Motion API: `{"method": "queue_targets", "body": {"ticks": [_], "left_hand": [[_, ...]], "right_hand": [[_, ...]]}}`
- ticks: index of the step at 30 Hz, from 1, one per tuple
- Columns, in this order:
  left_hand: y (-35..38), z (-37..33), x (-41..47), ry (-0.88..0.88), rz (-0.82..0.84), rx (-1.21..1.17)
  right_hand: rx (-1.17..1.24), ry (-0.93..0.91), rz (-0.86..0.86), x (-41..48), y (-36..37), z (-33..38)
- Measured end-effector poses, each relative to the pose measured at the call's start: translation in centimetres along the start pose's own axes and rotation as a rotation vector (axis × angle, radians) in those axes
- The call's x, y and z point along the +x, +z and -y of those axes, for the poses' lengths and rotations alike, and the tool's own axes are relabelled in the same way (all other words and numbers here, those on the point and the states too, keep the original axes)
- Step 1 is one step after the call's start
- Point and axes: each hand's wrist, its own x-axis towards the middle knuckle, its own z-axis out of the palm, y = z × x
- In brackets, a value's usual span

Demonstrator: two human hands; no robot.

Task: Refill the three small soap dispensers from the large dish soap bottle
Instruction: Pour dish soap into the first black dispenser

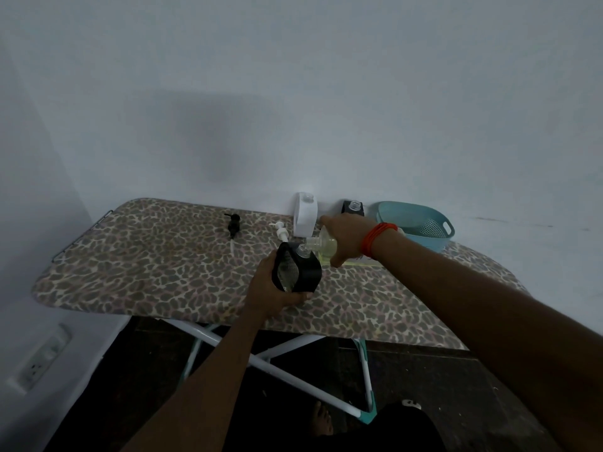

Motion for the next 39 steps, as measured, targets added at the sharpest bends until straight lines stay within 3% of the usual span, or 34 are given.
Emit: {"method": "queue_targets", "body": {"ticks": [11,19,39], "left_hand": [[0.1,0.2,0.2,-0.011,0.002,-0.015],[0.0,0.5,0.1,0.074,0.006,0.019],[0.1,0.2,0.0,0.033,0.003,-0.013]], "right_hand": [[0.007,0.011,0.0,-0.1,0.1,0.0],[0.006,0.016,0.006,-0.2,0.1,0.1],[-0.016,0.013,-0.001,-0.3,-0.1,0.4]]}}
